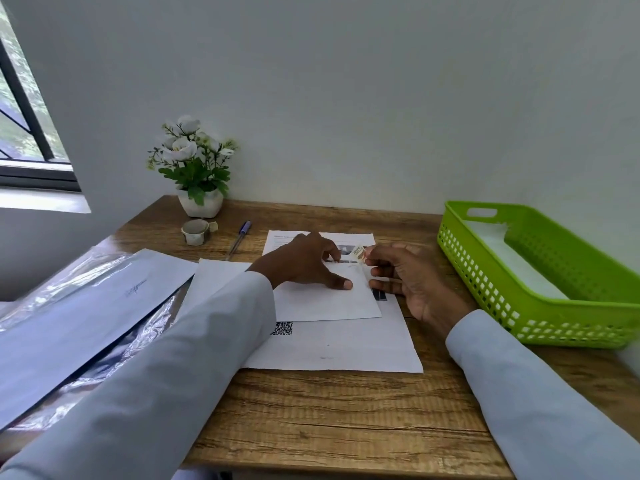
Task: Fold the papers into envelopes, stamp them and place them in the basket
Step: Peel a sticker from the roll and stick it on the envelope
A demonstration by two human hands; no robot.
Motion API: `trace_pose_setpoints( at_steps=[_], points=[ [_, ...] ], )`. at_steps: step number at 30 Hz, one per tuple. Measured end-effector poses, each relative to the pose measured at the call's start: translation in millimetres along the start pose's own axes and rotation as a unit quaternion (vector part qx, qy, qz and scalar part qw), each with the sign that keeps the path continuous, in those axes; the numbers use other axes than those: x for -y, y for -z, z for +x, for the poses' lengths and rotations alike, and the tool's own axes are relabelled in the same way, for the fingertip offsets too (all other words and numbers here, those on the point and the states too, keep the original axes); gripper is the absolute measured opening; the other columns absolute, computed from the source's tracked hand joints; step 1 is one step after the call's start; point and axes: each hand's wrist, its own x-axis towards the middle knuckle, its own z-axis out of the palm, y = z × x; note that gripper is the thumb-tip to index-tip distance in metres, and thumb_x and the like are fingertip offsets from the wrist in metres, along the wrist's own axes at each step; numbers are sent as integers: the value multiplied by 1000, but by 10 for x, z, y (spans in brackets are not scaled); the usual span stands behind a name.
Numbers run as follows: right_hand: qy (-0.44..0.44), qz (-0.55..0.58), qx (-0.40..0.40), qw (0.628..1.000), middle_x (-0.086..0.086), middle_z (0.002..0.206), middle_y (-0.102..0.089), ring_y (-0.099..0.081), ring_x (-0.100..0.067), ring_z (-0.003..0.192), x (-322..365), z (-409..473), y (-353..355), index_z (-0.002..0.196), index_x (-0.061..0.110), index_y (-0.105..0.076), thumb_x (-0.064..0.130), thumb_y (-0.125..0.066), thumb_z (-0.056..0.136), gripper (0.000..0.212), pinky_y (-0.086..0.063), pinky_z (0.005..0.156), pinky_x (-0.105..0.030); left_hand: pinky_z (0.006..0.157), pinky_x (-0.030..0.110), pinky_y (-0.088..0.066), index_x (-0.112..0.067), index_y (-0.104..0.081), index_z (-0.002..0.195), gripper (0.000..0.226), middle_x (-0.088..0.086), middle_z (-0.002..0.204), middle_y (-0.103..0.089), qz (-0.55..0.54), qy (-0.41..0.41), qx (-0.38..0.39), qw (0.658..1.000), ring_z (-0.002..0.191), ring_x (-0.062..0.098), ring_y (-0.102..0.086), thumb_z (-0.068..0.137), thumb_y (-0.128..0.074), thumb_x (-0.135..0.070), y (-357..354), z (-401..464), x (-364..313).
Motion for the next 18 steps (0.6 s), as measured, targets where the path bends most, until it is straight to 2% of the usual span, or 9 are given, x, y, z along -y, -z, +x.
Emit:
trace_pose_setpoints(
  at_steps=[3, 6, 9, 12, 15, 18],
  points=[
    [4, -3, 3, 1000, -9, 84, -72, -63, -15, 69, -5, 2, 1, 92, 8, -73, 13, -74, 83, 10, -60, 70, -34, 92, 32, -39, -27, -58, 123, 60, -3, 119, -49, 8, 20, 23, 999, 116, 19, -41, 73, -75, -56, 4, 25, -34],
    [7, -16, -2, 1000, -11, 86, -72, -65, -18, 73, -17, -4, -12, 89, 9, -73, 11, -73, 84, 6, -61, 75, -37, 98, 34, -41, -26, -58, 121, 60, -1, 122, -45, 25, 43, 41, 998, 115, 20, -43, 73, -76, -56, 41, 52, -82],
    [13, -28, -1, 1000, -12, 85, -73, -67, -21, 72, -33, -6, -15, 89, 7, -73, 8, -72, 83, 6, -62, 70, -34, 96, 33, -43, -23, -56, 121, 62, 0, 123, -46, 19, 56, 59, 997, 107, 18, -47, 71, -78, -55, 58, 86, -103],
    [15, -28, -1, 1000, -14, 86, -73, -70, -24, 75, -38, -3, -15, 91, 6, -72, 6, -71, 84, 6, -62, 71, -34, 94, 32, -44, -21, -55, 124, 68, 0, 127, -51, 1, 74, 62, 995, 110, 20, -51, 69, -80, -53, 76, 105, -134],
    [13, -19, 6, 1000, -12, 89, -73, -71, -23, 78, -19, -11, -2, 94, 7, -73, 8, -72, 85, 9, -63, 71, -36, 89, 30, -44, -17, -56, 127, 71, 0, 117, -51, 10, 71, 60, 996, 107, 21, -52, 69, -82, -49, 133, 91, -157],
    [9, 13, 20, 1000, -8, 89, -71, -69, -20, 82, 34, -22, 46, 93, 11, -72, 15, -74, 84, 10, -62, 68, -36, 76, 27, -42, -8, -65, 106, 45, 0, 96, -57, -8, 21, 36, 999, 90, 19, -53, 75, -82, -36, 154, 87, -143]
  ],
)
